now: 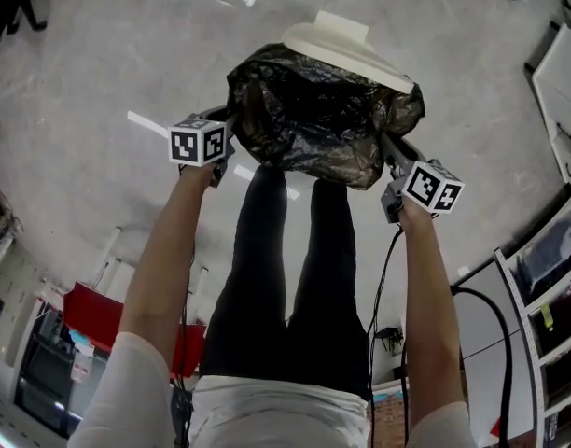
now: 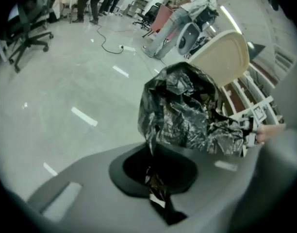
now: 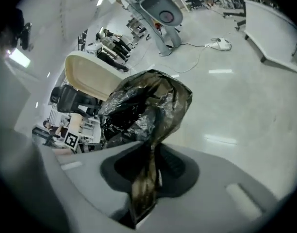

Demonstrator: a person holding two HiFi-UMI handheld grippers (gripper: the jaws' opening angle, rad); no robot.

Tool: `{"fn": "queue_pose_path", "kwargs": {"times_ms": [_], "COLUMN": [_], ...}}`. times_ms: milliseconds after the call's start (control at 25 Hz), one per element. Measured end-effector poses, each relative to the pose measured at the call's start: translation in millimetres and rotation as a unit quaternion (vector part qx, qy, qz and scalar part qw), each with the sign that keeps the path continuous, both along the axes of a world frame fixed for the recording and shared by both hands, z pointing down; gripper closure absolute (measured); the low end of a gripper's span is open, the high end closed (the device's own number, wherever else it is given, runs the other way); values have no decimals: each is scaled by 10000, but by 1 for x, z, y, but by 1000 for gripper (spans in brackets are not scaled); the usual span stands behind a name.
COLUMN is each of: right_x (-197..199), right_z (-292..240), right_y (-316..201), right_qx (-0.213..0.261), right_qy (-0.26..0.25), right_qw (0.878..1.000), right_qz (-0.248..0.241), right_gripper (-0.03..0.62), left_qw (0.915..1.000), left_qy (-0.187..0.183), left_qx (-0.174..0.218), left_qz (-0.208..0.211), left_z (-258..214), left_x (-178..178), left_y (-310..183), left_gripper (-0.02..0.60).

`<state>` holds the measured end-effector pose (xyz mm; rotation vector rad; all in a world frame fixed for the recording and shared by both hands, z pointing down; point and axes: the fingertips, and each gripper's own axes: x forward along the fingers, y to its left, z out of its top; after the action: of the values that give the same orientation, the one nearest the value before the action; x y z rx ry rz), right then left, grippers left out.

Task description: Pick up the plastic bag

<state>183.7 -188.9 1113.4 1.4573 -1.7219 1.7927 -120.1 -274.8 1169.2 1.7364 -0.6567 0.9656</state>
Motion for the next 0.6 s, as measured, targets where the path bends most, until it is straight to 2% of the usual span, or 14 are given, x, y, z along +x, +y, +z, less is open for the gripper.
{"fn": "queue_pose_path", "kwargs": {"times_ms": [40, 80, 200, 320, 400, 600], "right_x": [-1, -2, -6, -6, -6, -17], "right_z": [-3, -7, -30, -68, -98, -179], "right_y": [-2, -3, -3, -7, -11, -6], "right_qx": [64, 115, 209, 339, 483, 740], "right_qy": [112, 216, 304, 351, 433, 600], "right_qw": [9998, 9993, 9978, 9969, 9950, 9842], "right_qz": [-135, -277, -549, -618, -759, -1493], "right_gripper": [559, 591, 591, 591, 591, 591], "left_qw": [9999, 9998, 9996, 9997, 9992, 9968], "left_qy": [-119, -191, -218, -63, 60, 148], "left_qx": [57, 82, 147, 235, 380, 784], "left_qz": [8, 24, 75, -11, -89, -82], "left_z": [1, -1, -23, -63, -97, -194], "left_x": [-1, 0, 3, 5, 8, 17], "left_y": [0, 1, 3, 2, 1, 9], "left_gripper": [577, 577, 577, 577, 577, 577]}}
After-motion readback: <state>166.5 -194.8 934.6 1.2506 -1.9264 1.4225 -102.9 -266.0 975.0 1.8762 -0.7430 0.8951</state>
